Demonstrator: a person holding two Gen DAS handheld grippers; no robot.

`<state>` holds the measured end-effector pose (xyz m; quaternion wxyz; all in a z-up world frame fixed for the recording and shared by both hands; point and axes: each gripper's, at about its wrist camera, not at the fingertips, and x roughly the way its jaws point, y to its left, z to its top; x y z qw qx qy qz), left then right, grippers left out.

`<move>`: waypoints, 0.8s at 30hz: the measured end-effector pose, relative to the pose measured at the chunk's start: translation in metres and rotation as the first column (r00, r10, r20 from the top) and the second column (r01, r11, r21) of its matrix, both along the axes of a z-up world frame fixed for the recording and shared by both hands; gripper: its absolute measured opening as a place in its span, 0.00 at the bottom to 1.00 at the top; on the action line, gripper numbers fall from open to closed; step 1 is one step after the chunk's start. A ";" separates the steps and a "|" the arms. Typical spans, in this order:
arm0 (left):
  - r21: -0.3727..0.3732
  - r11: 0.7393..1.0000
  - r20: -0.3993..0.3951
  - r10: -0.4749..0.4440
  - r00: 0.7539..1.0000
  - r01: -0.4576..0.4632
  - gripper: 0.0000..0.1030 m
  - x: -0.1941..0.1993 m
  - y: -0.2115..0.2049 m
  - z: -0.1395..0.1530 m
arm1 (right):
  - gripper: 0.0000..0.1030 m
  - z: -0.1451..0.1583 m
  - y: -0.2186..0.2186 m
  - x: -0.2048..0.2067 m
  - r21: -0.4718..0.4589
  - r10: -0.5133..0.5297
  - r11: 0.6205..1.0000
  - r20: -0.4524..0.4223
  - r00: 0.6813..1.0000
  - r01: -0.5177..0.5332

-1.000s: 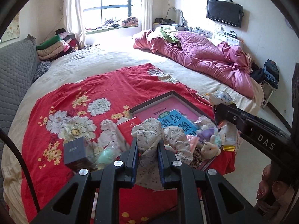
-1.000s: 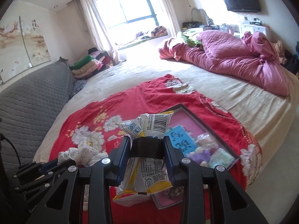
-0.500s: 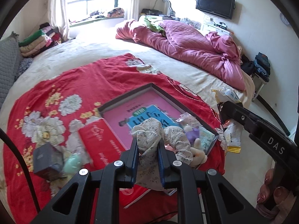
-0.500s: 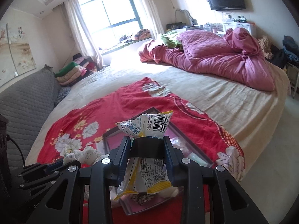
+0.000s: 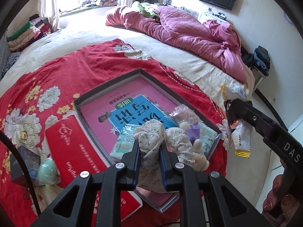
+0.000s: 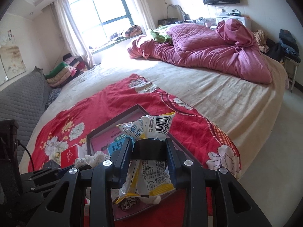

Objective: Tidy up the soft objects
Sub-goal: 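Carry the scrunchie and snack packet with both grippers over the pink tray, then lower the scrunchie with the left gripper while the right lowers the packet, then open both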

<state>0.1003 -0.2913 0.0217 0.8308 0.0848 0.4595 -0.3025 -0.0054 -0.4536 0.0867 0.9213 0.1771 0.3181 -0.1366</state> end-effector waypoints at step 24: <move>0.034 0.999 -0.028 0.011 1.000 -0.010 0.18 0.017 -0.003 -0.030 | 0.35 -0.067 0.004 0.048 -0.034 0.077 0.996 -0.114 0.991 -0.081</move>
